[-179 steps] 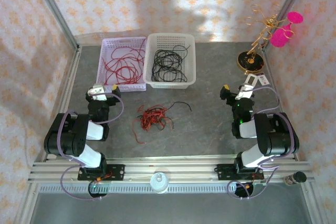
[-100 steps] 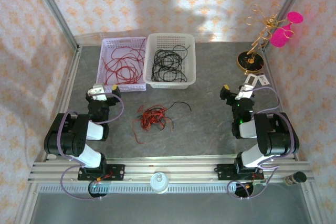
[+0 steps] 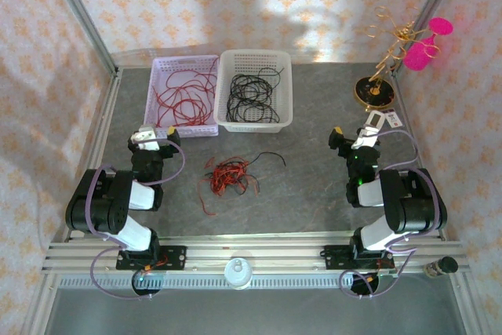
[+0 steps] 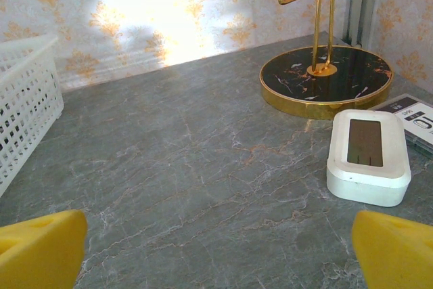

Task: Untangle the cables

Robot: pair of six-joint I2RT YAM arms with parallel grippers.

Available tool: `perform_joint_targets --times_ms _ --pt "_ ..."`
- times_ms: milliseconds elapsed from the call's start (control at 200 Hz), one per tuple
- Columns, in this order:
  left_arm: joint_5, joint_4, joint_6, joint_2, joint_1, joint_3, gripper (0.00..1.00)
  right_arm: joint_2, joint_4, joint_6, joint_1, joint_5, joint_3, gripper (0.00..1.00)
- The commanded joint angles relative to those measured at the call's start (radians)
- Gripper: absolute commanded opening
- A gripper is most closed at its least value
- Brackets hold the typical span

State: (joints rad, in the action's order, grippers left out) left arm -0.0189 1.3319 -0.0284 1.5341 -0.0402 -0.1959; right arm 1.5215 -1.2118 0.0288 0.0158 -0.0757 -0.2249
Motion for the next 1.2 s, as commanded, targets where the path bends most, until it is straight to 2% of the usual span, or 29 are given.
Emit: perform_joint_targets --times_ms 0,551,681,731,831,881,926,1051,1111,1196 --pt "-0.01 0.001 -0.014 0.001 -0.004 -0.012 0.99 -0.003 -0.015 0.021 0.004 0.016 -0.009 0.99" --pt "-0.007 -0.003 -0.013 -0.001 -0.002 -0.014 0.99 -0.003 -0.014 0.016 0.0 0.008 -0.01 1.0" --pt "0.01 0.142 -0.009 -0.017 0.007 0.057 0.99 -0.007 -0.018 0.016 -0.002 0.003 -0.006 1.0" --pt "0.037 0.14 -0.008 -0.058 0.016 0.081 0.99 -0.015 -0.031 0.026 0.003 -0.001 0.003 0.99" --pt "0.11 -0.003 -0.022 -0.185 0.027 0.082 0.99 -0.102 0.048 0.052 0.047 0.072 -0.004 0.99" --pt "0.143 -0.099 -0.035 -0.25 0.028 0.068 0.99 -0.166 0.182 0.036 0.06 0.098 -0.038 0.99" --pt "0.181 -0.182 -0.055 -0.294 0.031 0.05 0.99 -0.215 0.302 -0.016 0.065 0.137 -0.074 0.99" --pt "0.295 -0.428 -0.057 -0.391 0.069 -0.019 0.99 -0.365 0.472 -0.139 0.095 0.318 -0.085 1.0" --pt "0.325 -0.542 -0.099 -0.434 0.079 -0.054 0.99 -0.442 0.592 -0.206 0.095 0.322 -0.11 1.0" --pt "0.302 -0.678 -0.211 -0.483 0.08 -0.098 0.99 -0.505 0.754 -0.315 0.095 0.229 -0.165 1.0"
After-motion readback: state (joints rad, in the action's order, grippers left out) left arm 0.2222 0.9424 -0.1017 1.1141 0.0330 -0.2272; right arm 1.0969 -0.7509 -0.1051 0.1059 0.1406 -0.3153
